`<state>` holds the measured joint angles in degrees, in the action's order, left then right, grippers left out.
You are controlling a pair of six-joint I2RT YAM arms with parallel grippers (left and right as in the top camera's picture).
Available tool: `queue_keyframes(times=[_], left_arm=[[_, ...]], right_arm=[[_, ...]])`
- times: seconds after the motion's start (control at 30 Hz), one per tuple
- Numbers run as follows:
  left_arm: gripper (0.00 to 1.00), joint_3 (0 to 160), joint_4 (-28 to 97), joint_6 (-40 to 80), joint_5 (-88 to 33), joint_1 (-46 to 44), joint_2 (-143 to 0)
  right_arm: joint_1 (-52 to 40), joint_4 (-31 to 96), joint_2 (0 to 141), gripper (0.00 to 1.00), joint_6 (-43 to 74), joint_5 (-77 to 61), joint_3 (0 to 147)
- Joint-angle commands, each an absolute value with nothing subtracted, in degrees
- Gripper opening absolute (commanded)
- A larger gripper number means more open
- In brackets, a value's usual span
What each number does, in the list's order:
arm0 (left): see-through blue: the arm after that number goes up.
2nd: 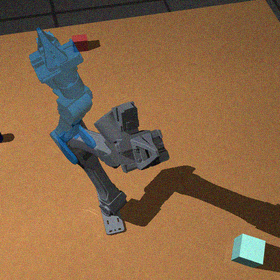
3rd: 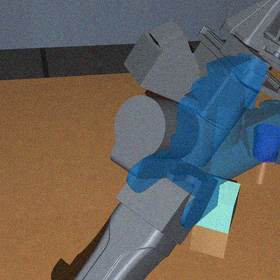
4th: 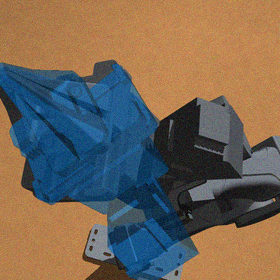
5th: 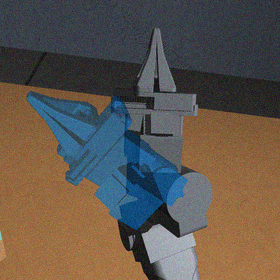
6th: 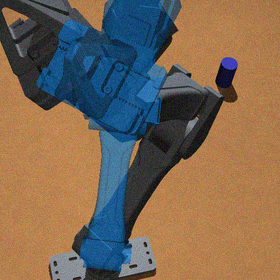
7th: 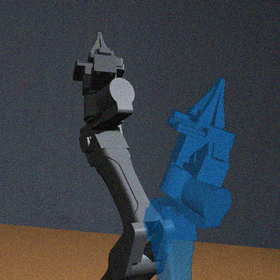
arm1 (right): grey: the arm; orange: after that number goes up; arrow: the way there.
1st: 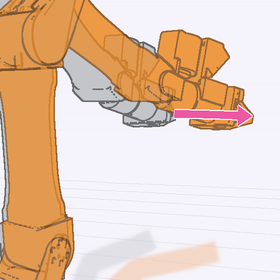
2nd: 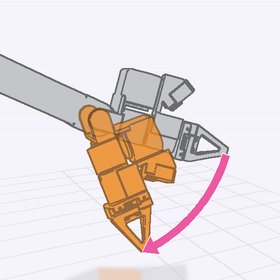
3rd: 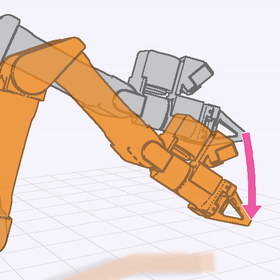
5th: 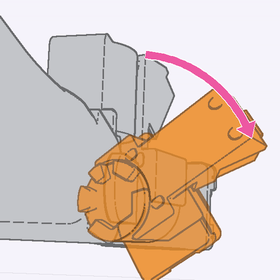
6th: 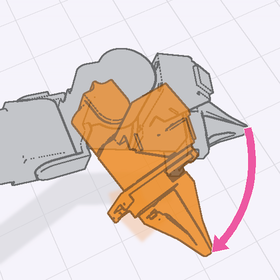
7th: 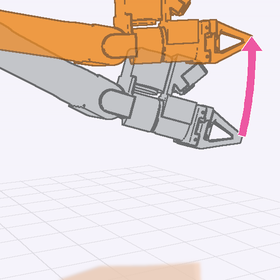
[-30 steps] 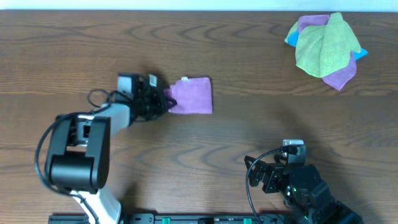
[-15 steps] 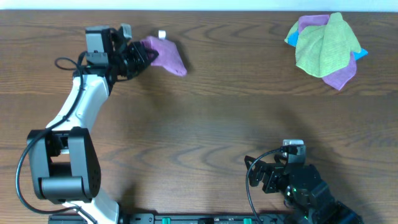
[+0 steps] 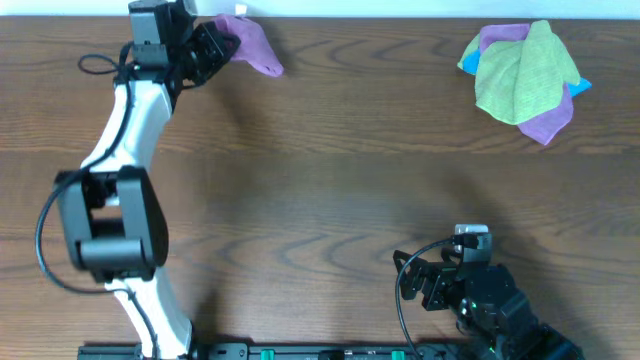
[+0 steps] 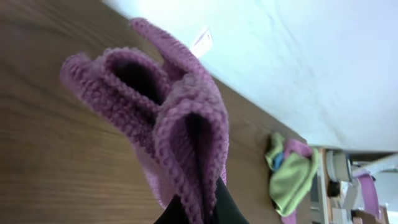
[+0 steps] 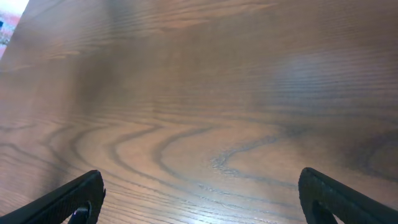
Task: Fold the cloth
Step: 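Carry the folded purple cloth with the left gripper to the top-left table area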
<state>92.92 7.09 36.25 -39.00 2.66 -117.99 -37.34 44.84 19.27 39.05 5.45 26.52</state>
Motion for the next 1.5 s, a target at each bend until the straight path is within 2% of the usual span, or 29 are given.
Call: queue_keyframes(times=[0.0,0.63,1.27,1.33,1.4,1.47], left_arm=[[0.05,97.17,8.34,36.16,-39.57,4.14,-121.51],[0.06,98.8,8.64,35.55,-39.18,11.05,-132.44],[0.07,98.8,7.75,33.19,-35.38,15.31,-133.08],[0.21,98.8,7.97,33.19,-35.42,15.31,-133.08],[0.45,98.8,8.43,32.47,-35.62,15.35,-133.08],[0.64,98.8,9.63,31.2,-35.88,15.51,-133.08]], right_arm=[[-37.04,44.88,19.03,0.99,39.79,6.22,26.46],[-37.04,44.88,19.03,0.99,39.79,6.22,26.46],[-37.04,44.88,19.03,0.99,39.79,6.2,26.46],[-37.04,44.88,19.03,0.99,39.79,6.22,26.46],[-37.04,44.88,19.03,0.99,39.79,6.22,26.46],[-37.04,44.88,19.03,0.99,39.79,6.22,26.46]])
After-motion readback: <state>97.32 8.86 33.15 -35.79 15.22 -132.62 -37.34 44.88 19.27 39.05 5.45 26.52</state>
